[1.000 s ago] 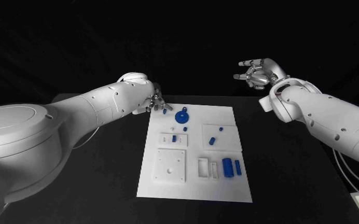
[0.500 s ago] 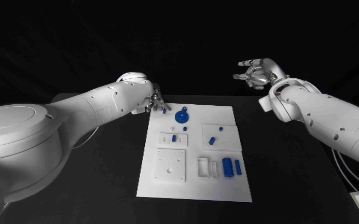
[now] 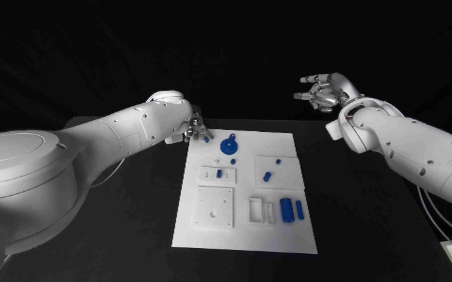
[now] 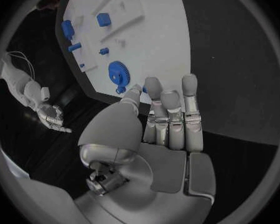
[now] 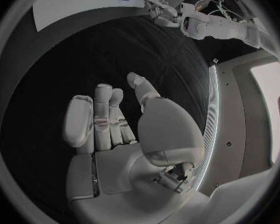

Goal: Assemble the parts on the task board

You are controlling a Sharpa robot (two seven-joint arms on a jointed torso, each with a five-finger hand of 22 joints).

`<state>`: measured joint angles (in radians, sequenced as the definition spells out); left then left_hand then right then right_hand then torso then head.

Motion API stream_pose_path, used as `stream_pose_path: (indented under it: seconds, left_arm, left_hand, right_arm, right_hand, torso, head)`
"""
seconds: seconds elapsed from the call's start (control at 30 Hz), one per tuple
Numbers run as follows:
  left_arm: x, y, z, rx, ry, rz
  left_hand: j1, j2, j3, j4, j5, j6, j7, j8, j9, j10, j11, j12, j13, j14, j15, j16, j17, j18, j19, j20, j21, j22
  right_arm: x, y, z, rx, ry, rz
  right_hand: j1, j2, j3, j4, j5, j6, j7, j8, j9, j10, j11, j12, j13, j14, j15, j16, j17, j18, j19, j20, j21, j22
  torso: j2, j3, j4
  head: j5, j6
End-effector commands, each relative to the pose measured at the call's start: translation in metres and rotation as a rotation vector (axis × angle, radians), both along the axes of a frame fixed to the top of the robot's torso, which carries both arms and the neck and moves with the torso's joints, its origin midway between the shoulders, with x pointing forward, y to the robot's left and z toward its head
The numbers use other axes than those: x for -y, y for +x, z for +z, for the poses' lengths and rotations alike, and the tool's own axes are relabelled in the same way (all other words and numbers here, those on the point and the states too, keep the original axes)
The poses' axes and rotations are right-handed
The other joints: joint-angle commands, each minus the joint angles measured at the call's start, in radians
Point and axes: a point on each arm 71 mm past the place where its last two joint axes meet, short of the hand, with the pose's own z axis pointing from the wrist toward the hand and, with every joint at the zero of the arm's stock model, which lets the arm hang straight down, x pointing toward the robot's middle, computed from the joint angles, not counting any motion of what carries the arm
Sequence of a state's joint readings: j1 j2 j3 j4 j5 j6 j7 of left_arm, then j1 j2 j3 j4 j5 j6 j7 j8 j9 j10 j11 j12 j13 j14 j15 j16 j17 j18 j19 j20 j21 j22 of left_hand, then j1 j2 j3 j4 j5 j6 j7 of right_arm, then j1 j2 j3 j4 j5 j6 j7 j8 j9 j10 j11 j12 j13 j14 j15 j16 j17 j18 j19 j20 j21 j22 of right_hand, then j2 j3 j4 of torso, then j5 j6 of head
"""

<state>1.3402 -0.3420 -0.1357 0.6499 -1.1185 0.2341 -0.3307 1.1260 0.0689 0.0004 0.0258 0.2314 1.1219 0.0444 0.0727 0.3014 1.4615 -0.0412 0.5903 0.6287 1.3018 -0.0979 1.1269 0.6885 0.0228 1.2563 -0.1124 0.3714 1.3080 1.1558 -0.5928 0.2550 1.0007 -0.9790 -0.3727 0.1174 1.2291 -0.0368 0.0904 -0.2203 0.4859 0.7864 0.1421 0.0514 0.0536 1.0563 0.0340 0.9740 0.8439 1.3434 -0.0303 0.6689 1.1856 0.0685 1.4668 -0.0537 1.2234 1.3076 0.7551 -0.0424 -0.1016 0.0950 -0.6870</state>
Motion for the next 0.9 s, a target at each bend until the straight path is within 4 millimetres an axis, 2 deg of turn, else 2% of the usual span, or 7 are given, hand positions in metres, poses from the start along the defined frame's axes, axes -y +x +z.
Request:
stream_pose_path:
  seconds: [0.03, 0.17, 0.37, 0.6, 0.7, 0.77, 0.9]
  left_arm:
    - [0.0019, -0.0007, -0.0008, -0.015, -0.017, -0.010]
    - [0.0020, -0.0006, -0.0007, -0.014, -0.022, -0.008]
    - [0.0023, -0.0009, -0.0011, -0.023, -0.039, -0.005]
    - [0.0027, -0.0013, -0.0017, -0.036, -0.049, -0.007]
    - [0.0027, -0.0014, -0.0020, -0.040, -0.051, -0.008]
    - [0.0026, -0.0014, -0.0020, -0.041, -0.051, -0.007]
    - [0.0019, -0.0013, -0.0018, -0.036, -0.054, -0.004]
  left_hand:
    - [0.000, 0.008, -0.002, -0.006, 0.003, 0.010, 0.000, -0.003, 0.002, 0.009, 0.000, -0.002, -0.001, -0.004, 0.000, 0.006, -0.002, -0.004, -0.003, -0.003, 0.003, 0.020]
    - [0.002, 0.013, -0.002, -0.009, 0.002, 0.009, 0.000, -0.004, 0.002, 0.010, 0.000, -0.002, -0.001, -0.005, 0.000, 0.005, -0.002, -0.004, -0.003, -0.003, 0.004, 0.020]
    - [0.029, 0.037, 0.009, -0.019, -0.008, 0.012, -0.002, -0.002, 0.007, 0.011, -0.001, -0.001, -0.001, -0.004, 0.000, 0.007, -0.002, -0.004, -0.003, -0.004, 0.005, 0.020]
    - [0.079, 0.062, 0.027, -0.042, -0.002, 0.025, -0.010, 0.001, 0.028, 0.014, -0.003, 0.000, -0.001, -0.003, -0.001, 0.009, -0.001, -0.005, -0.004, -0.004, 0.008, 0.020]
    - [0.116, 0.078, 0.050, -0.069, 0.006, 0.032, -0.013, 0.003, 0.044, 0.017, -0.005, -0.001, -0.001, -0.002, -0.002, 0.011, -0.001, -0.005, -0.005, -0.005, 0.011, 0.021]
    - [0.125, 0.082, 0.075, -0.083, -0.008, 0.035, -0.014, 0.004, 0.062, 0.019, -0.006, -0.002, -0.002, -0.001, -0.003, 0.012, -0.001, -0.005, -0.005, -0.006, 0.015, 0.021]
    - [0.111, 0.068, 0.141, -0.105, -0.005, 0.038, -0.017, 0.004, 0.120, 0.021, -0.007, -0.004, -0.004, 0.002, -0.004, 0.012, -0.001, -0.004, -0.008, -0.006, 0.025, 0.021]
  right_arm:
    - [-0.0014, 0.0000, 0.0002, 0.000, -0.008, 0.012]
    - [-0.0015, 0.0003, 0.0000, -0.001, -0.008, 0.011]
    - [-0.0016, 0.0007, -0.0005, -0.002, -0.008, 0.010]
    - [-0.0020, 0.0009, -0.0007, -0.002, -0.008, 0.011]
    - [-0.0021, 0.0010, -0.0008, -0.003, -0.008, 0.011]
    - [-0.0020, 0.0010, -0.0008, -0.003, -0.008, 0.011]
    - [-0.0019, 0.0010, -0.0009, -0.003, -0.008, 0.011]
  right_hand:
    - [-0.007, -0.002, 0.003, 0.002, 0.006, 0.003, 0.000, 0.003, 0.002, -0.002, -0.002, 0.002, -0.001, -0.004, -0.002, -0.003, -0.002, 0.006, 0.046, 0.001, 0.000, 0.168]
    - [-0.007, -0.002, 0.003, 0.002, 0.006, 0.003, 0.000, 0.003, 0.002, -0.002, -0.002, 0.002, -0.001, -0.004, -0.002, -0.003, -0.002, 0.006, 0.046, 0.001, 0.000, 0.168]
    - [-0.007, -0.002, 0.003, 0.002, 0.006, 0.003, 0.000, 0.003, 0.002, -0.002, -0.002, 0.002, -0.001, -0.004, -0.002, -0.003, -0.002, 0.006, 0.046, 0.001, 0.000, 0.168]
    - [-0.007, -0.002, 0.003, 0.002, 0.006, 0.003, 0.000, 0.003, 0.002, -0.002, -0.002, 0.002, -0.001, -0.004, -0.002, -0.003, -0.002, 0.006, 0.046, 0.001, 0.000, 0.168]
    - [-0.009, -0.001, 0.006, 0.003, 0.006, 0.006, 0.000, 0.003, 0.002, -0.002, -0.002, 0.002, 0.001, -0.004, -0.003, -0.003, -0.002, 0.006, 0.046, 0.000, -0.001, 0.167]
    - [-0.009, -0.001, 0.006, 0.003, 0.006, 0.006, 0.000, 0.003, 0.002, -0.002, -0.002, 0.002, 0.001, -0.004, -0.003, -0.003, -0.002, 0.006, 0.046, 0.000, -0.001, 0.167]
    - [-0.009, -0.001, 0.006, 0.003, 0.006, 0.006, 0.000, 0.003, 0.002, -0.002, -0.002, 0.002, 0.001, -0.004, -0.003, -0.003, -0.002, 0.006, 0.046, 0.000, -0.001, 0.167]
  torso:
    - [0.001, -0.0002, -0.0003]
    - [0.000, 0.0000, -0.0003]
    - [0.000, -0.0001, -0.0004]
    - [0.001, 0.0000, -0.0008]
    - [0.001, 0.0000, -0.0010]
    - [0.001, 0.0000, -0.0010]
    - [0.000, 0.0002, -0.0010]
  head:
    - [0.000, -0.001]
    - [0.000, -0.001]
    - [0.001, -0.002]
    - [0.001, -0.003]
    - [0.001, -0.003]
    - [0.001, -0.003]
    - [0.001, -0.004]
